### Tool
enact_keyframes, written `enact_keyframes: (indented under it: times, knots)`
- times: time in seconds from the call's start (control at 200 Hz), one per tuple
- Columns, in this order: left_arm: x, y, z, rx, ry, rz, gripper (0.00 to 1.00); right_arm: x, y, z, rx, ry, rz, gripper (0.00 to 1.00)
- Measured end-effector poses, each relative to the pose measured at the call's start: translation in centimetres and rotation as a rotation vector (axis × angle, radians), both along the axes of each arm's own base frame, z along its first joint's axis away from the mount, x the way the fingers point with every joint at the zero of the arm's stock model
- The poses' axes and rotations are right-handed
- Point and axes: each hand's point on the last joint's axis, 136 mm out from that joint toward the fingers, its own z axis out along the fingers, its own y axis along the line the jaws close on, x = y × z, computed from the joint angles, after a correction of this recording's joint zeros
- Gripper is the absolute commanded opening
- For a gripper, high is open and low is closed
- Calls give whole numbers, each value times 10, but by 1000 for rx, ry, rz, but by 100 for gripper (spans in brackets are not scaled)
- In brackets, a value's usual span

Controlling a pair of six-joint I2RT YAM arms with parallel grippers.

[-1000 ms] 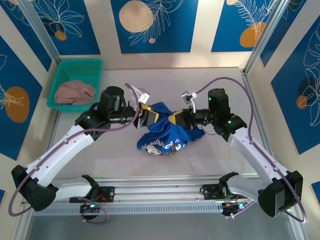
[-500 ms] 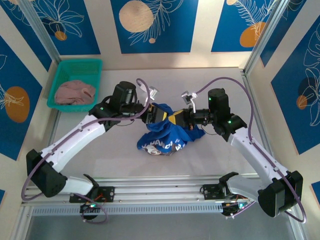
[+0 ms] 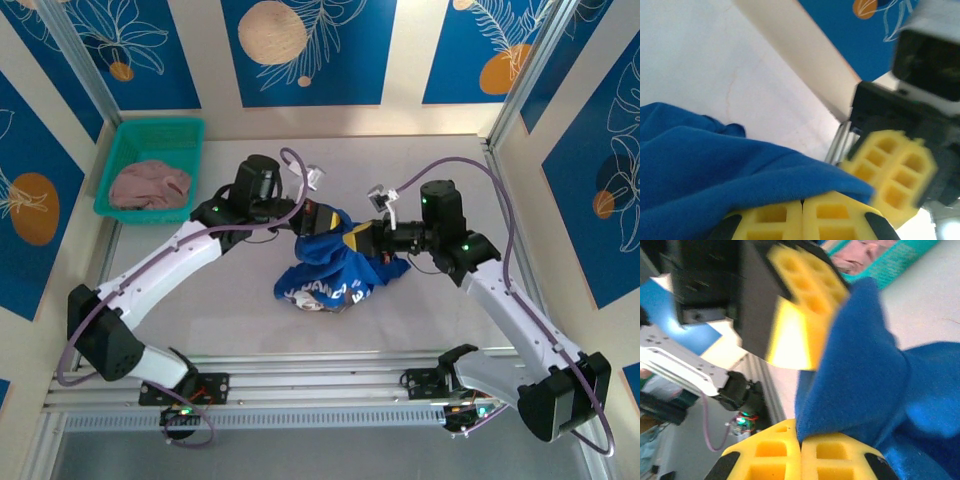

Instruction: Fold the inside-out t-shirt

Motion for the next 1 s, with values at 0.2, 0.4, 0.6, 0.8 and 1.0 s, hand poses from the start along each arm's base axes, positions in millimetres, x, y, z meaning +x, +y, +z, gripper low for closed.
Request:
enact_keyframes:
  times: [0.2,0.4,0.6,0.8,1.0]
  knots:
    - [-18,16,29,-108,70,-32,0,20,-12,-3,-112,-25,-143,1]
    - [-35,21,43,-162,134,-66,0,40,-17,-3,-211,-42,-281,22]
    - [-33,24,50,-189,163,-16,0,58,-49,-4,-375,-79,-484,38]
    - [-23,26,51,-190,159,59,0,5,-21,15,-288,-260,-304,42]
    - [-19,26,47,-176,161,95,0,-18,24,29,-191,-371,-162,46]
